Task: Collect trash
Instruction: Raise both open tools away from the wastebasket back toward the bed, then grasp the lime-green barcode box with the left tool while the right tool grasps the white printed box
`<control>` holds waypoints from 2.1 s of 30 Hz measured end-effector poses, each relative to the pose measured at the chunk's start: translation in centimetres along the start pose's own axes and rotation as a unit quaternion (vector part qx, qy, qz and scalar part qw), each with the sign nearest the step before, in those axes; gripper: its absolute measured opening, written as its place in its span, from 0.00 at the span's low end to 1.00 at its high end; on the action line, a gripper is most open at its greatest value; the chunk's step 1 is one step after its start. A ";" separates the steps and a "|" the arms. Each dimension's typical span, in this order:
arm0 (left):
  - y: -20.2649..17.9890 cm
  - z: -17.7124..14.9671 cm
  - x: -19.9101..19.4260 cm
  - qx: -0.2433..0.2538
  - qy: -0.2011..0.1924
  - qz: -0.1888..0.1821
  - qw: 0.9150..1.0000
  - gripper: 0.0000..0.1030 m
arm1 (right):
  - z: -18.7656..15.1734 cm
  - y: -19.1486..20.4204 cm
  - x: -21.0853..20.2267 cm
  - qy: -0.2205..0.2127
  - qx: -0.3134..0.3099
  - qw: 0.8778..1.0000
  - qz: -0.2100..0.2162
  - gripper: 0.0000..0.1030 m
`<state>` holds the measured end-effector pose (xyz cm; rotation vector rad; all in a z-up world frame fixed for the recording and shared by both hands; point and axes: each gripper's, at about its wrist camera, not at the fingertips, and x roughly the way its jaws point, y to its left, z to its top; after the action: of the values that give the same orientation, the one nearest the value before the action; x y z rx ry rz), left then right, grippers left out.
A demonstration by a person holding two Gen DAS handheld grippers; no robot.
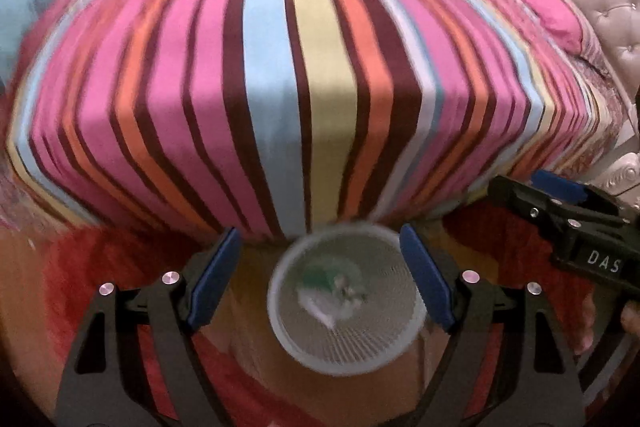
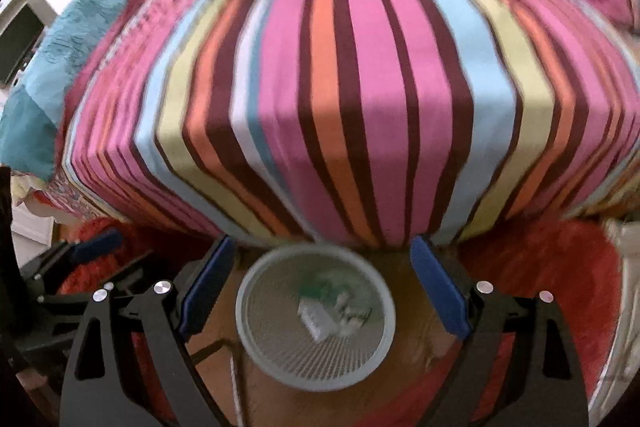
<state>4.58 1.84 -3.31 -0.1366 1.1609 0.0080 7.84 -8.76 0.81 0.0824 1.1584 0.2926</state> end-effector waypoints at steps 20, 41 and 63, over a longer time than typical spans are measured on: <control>0.6 7.3 -1.0 -0.010 -0.059 0.001 0.998 0.77 | 7.6 -1.4 -2.8 -0.112 0.024 0.993 0.005 0.83; 4.2 20.1 2.0 -0.142 -0.037 -0.027 0.989 0.77 | 16.4 -1.1 0.8 -0.114 0.019 0.993 -0.021 0.83; 5.4 31.3 6.7 -0.259 0.002 -0.043 0.965 0.77 | 22.4 -2.2 5.9 -0.081 0.045 0.995 -0.031 0.83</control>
<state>35.38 10.22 2.28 -0.6506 1.1350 0.2359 30.81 -7.36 4.09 0.1457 1.0100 0.1753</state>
